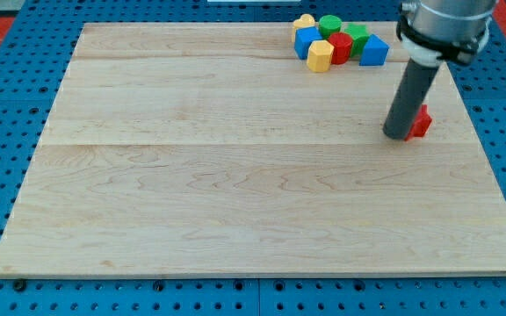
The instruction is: Push the group of blocks slightly up
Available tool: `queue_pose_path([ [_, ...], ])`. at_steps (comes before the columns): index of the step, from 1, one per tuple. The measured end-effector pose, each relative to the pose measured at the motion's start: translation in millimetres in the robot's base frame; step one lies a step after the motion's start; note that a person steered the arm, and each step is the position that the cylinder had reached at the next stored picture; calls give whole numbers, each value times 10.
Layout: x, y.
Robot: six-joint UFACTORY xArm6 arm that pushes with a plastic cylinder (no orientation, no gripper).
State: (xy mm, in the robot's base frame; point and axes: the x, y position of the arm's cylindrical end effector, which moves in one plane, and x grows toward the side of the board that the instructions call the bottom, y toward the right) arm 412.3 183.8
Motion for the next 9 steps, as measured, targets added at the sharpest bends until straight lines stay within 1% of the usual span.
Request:
queue_pose_path([
  [1, 172, 0],
  [2, 271, 153],
  [3, 227, 558],
  [4, 78, 666],
  [5, -256, 47],
  [6, -668, -270],
  [7, -316, -302],
  [8, -62, -371],
  [9, -252, -462],
])
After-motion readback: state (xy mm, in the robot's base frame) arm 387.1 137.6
